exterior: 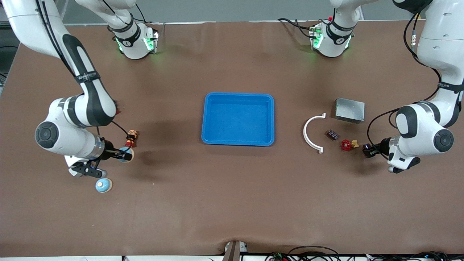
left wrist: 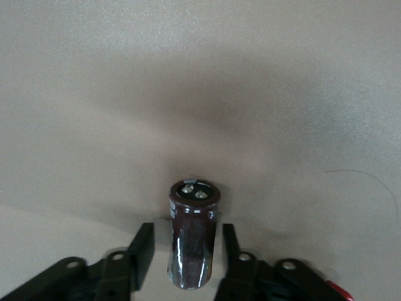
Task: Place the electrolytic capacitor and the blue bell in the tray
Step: 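Lift the bell with the right gripper and move it over the tray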
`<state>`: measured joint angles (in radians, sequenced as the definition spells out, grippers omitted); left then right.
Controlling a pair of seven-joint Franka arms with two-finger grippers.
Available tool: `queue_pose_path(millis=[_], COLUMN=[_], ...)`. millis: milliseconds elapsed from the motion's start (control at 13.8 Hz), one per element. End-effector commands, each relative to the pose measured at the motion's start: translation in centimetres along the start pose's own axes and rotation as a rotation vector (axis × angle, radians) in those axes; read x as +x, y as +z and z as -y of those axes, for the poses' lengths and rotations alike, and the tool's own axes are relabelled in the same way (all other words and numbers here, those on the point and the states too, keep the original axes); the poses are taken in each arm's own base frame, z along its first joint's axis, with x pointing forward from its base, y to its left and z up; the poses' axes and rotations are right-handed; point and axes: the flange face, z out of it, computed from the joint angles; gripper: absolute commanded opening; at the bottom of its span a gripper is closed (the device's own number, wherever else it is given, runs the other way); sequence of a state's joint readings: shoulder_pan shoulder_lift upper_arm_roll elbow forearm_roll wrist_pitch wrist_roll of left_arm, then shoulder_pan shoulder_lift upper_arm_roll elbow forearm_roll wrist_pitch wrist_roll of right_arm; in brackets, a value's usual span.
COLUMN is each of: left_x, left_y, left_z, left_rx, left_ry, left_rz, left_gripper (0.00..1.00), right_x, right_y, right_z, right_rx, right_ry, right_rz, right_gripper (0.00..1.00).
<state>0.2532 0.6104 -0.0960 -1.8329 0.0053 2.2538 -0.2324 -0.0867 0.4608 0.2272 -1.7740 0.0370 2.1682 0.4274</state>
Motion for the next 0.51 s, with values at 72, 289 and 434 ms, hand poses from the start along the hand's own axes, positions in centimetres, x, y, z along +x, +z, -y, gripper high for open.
queue_pose_path(millis=[72,289,434], left_x=[0.3,0.4,0.4], left_y=[0.0,0.5,-0.5], left_z=[-0.1,0.0,0.0], left_rx=[0.026,0.030,0.029], left_ry=[0.014,0.022,0.024], left_rz=[-0.008,-0.003,-0.011], left_gripper=[0.34,0.00,0.00], right_x=[-5.7,-10.6,-14.5], right_y=[-2.7,-4.6,-5.3], right_z=[6.2,11.5,15.4], right_rx=[0.026,0.017,0.009], right_ry=[0.138,0.198,0.232], right_rz=[0.009,0.022,0.017], right_gripper=[0.00,0.00,0.00])
